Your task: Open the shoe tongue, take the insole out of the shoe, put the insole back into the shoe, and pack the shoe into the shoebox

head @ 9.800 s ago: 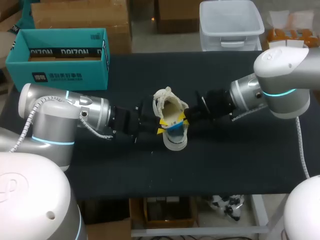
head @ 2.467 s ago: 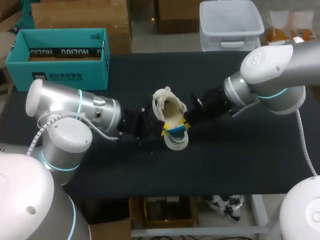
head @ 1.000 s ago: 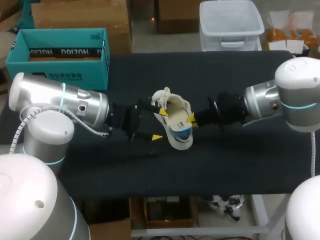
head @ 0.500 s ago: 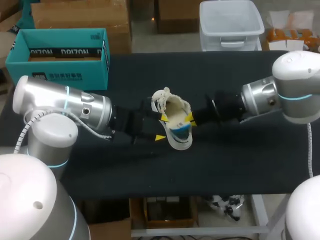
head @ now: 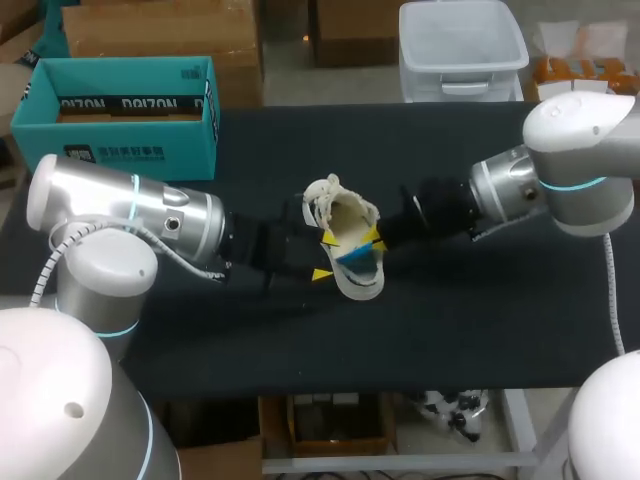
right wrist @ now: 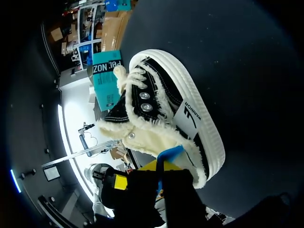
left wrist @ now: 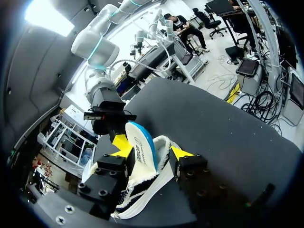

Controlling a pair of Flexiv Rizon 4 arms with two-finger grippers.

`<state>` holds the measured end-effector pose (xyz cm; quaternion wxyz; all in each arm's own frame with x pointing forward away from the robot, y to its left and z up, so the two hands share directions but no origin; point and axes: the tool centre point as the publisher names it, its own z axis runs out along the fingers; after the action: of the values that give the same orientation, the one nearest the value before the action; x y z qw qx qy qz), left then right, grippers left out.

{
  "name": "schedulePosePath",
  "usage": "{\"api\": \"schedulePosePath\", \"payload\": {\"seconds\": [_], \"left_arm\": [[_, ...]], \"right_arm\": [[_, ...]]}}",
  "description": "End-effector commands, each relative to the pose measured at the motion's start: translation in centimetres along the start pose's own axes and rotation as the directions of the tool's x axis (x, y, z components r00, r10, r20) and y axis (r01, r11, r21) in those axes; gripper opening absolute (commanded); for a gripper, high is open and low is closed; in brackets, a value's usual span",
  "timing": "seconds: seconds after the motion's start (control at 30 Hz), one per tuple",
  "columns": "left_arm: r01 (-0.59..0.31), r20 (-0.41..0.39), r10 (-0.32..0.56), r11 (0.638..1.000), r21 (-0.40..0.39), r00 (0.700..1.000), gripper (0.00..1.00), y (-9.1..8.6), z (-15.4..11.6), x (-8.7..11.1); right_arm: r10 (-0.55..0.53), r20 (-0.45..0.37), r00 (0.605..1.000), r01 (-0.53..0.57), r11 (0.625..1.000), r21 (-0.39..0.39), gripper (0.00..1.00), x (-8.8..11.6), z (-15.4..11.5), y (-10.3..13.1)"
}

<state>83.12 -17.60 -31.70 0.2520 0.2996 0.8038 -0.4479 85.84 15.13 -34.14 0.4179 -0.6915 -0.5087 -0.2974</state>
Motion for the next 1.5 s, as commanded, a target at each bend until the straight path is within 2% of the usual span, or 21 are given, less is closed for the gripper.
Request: {"api": "schedulePosePath", "payload": {"seconds": [0.03,0.3,0.6,0.97,1.1,1.5], "left_arm": [[0.024,-0.003,-0.024,1.0,0.019,1.0,0.48,0.2,0.0,0.3],[0.048,0.006,-0.048,0.999,0.014,0.999,0.48,0.4,-0.3,0.8],[0.049,0.02,-0.049,0.999,0.014,0.999,0.48,-0.4,-0.4,1.1],[0.04,0.041,-0.04,0.999,0.002,0.998,0.48,-1.6,0.1,2.0],[0.043,0.053,-0.043,0.999,-0.002,0.998,0.47,-1.8,0.3,2.2],[0.032,0.104,-0.031,0.999,-0.007,0.994,0.47,-3.2,0.5,0.9]], "right_arm": [[0.001,-0.007,1.0,-0.001,1.0,-0.015,0.0,0.1,-0.6,-1.0],[-0.013,-0.059,0.998,0.013,1.0,-0.004,0.0,0.6,-1.5,-2.1],[-0.016,-0.099,0.995,0.02,0.999,0.032,0.0,1.0,-2.1,-3.0],[-0.028,-0.084,0.996,0.033,0.998,0.058,0.0,0.4,-2.8,-3.7],[-0.033,-0.102,0.994,0.038,0.998,0.05,0.0,0.4,-3.6,-4.5],[0.074,-0.132,0.989,-0.061,0.993,0.102,0.0,0.2,-5.0,-5.5]]}}
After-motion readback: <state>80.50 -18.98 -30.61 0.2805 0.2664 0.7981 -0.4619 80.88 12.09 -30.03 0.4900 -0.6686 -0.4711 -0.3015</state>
